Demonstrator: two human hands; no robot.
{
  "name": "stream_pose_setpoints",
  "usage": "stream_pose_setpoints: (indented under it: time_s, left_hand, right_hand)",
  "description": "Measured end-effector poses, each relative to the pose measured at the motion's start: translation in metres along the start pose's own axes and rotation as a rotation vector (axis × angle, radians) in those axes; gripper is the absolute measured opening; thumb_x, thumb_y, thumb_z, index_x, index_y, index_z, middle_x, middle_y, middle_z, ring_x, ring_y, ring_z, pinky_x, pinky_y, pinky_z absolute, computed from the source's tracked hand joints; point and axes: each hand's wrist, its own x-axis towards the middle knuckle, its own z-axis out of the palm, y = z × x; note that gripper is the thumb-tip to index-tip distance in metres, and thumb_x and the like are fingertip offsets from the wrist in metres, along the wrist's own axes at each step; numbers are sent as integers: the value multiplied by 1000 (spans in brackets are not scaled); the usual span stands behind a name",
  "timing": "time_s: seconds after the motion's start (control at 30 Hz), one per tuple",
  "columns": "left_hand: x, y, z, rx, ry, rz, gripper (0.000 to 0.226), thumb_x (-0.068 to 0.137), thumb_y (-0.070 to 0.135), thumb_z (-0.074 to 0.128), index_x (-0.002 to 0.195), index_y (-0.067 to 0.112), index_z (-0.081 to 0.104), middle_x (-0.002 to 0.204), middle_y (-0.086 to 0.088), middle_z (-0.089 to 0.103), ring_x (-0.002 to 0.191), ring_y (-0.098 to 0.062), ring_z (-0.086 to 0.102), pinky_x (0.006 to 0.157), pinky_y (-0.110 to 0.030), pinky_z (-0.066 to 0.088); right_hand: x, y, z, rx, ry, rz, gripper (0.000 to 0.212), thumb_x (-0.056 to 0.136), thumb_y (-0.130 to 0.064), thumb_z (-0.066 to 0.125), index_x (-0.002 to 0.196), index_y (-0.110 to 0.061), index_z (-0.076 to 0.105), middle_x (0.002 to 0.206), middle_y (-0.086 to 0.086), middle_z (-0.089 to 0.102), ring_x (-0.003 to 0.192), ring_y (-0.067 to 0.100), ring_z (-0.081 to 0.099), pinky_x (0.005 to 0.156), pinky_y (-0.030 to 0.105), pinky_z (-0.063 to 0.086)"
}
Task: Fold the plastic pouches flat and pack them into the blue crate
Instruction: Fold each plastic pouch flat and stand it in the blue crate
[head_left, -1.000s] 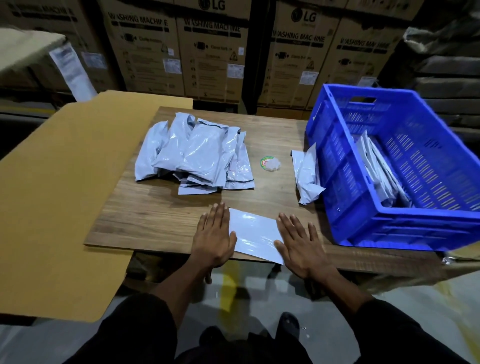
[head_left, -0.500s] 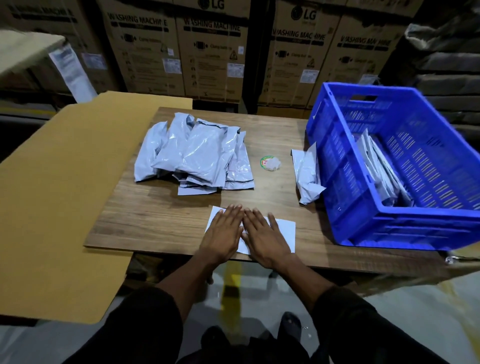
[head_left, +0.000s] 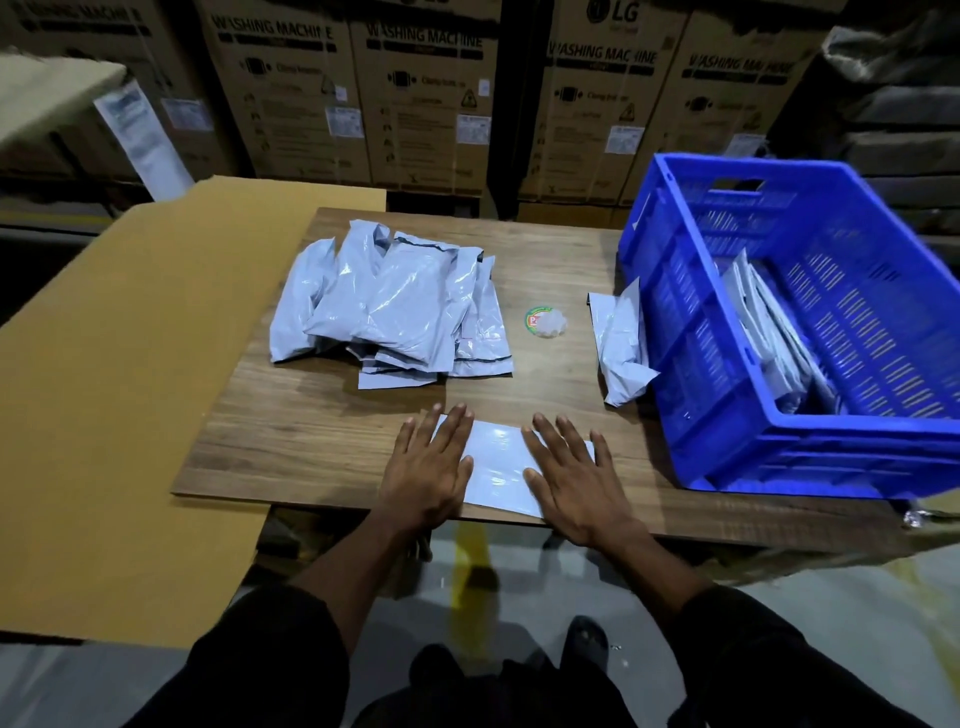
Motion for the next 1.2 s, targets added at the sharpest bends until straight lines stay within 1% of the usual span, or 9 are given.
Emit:
stream_pose_setpoints:
  time_s: [0.2,0.3,0.4,0.57,0.7,0.87,1.0,1.1,1.2]
  left_hand:
    - [-7,-22,-6,29,-50,-53,65,96,40,32,156,17,39,165,2,32,150,-23,33,118,-53,24]
    - [-4,-20,-6,44,-49,-56,67,95,42,30,157,18,39,165,3,31,151,-23,32,118,-50,12]
    - [-3,-18,-7,19,-71,-48,70,96,45,21,160,19,31,168,4,21,155,-22,22,121,-52,10]
    - [-3,-19,-9,-25,-103,-44,76,96,53,10,163,18,17,170,3,6,157,-23,7,123,-53,5]
    - [-7,-13,-12,-4,-44,82,87,95,64,35,157,3,32,166,-12,27,154,-29,24,121,-55,18]
    - [1,-11,-22,-1,-107,228,55,83,31,43,138,24,49,144,-9,59,128,-34,58,93,-59,51]
    - [9,-19,-24,-53,-106,208,59,79,16,37,134,30,51,142,-11,60,125,-41,61,86,-54,53]
    - [17,-21,-30,-153,-15,248,61,79,6,38,133,25,59,142,-16,59,126,-42,59,93,-54,52]
    - [23,-21,-37,-286,131,251,68,74,-12,52,133,19,64,148,-16,54,131,-37,52,104,-49,48]
  right_hand:
    - [0,-4,-11,46,-79,40,65,102,-58,14,160,-31,0,165,-11,-16,153,18,-14,120,58,-5]
    - [-8,-14,-19,27,104,-41,64,101,-53,32,155,-18,31,167,3,14,155,22,4,117,65,10]
    - [-14,-27,-14,-32,246,-313,40,99,-49,47,121,-21,65,154,5,44,149,26,30,112,66,25]
    - [-9,-34,-4,1,341,-330,23,100,-36,51,96,-21,69,141,2,58,140,29,43,107,65,35]
    - [0,-34,-13,95,406,-278,24,98,-29,49,89,-17,68,130,4,65,131,32,53,104,59,42]
    - [-3,-31,-24,189,413,-281,28,97,-30,44,104,-14,67,136,7,62,124,35,59,93,56,52]
    - [-16,-24,-32,-154,261,-600,37,96,-29,53,133,-32,57,149,-13,50,145,40,32,110,73,23]
    - [-12,-19,-40,-342,129,-692,30,88,-19,60,113,-34,69,137,-14,60,145,42,32,103,77,29]
    - [6,-20,-59,-349,9,-645,33,93,-23,39,90,-24,72,120,-2,69,130,43,52,81,59,55]
